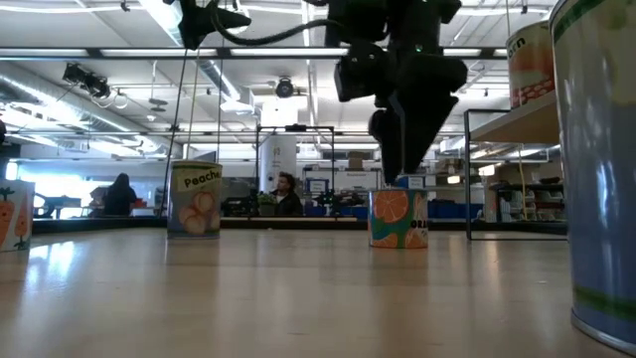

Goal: Pick and place cans onto a shelf
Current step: Put the canned oranges on the shelf

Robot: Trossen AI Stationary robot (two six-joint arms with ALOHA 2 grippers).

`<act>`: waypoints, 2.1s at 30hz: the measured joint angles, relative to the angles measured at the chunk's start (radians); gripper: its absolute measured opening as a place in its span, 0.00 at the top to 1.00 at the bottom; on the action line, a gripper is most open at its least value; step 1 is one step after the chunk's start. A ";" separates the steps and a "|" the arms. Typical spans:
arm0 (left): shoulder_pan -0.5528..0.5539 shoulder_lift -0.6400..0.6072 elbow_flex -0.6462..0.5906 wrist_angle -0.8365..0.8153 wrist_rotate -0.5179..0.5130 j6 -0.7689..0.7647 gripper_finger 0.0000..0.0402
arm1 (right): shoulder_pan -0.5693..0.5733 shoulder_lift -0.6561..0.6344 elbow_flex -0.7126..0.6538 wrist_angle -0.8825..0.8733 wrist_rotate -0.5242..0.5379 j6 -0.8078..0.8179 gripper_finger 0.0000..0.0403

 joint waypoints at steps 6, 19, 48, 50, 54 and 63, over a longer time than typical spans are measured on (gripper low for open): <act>0.000 0.000 0.000 0.000 0.000 0.000 0.14 | 0.002 -0.091 -0.071 0.084 -0.013 0.107 0.03; 0.000 0.000 0.000 0.000 0.000 0.000 0.14 | -0.039 -0.092 -0.096 0.182 -0.052 0.000 0.01; 0.000 0.000 0.000 -0.001 0.000 0.000 0.14 | -0.032 0.036 -0.066 0.100 -0.048 -0.130 0.29; 0.000 0.000 0.000 0.000 0.000 0.000 0.14 | -0.029 0.000 -0.034 0.072 -0.082 -0.132 0.29; 0.000 0.000 0.000 0.000 0.000 0.000 0.14 | -0.011 -0.099 0.039 0.060 -0.128 -0.134 0.29; 0.000 0.000 0.000 0.000 0.000 0.000 0.14 | 0.074 -0.386 0.117 0.003 -0.139 -0.126 0.28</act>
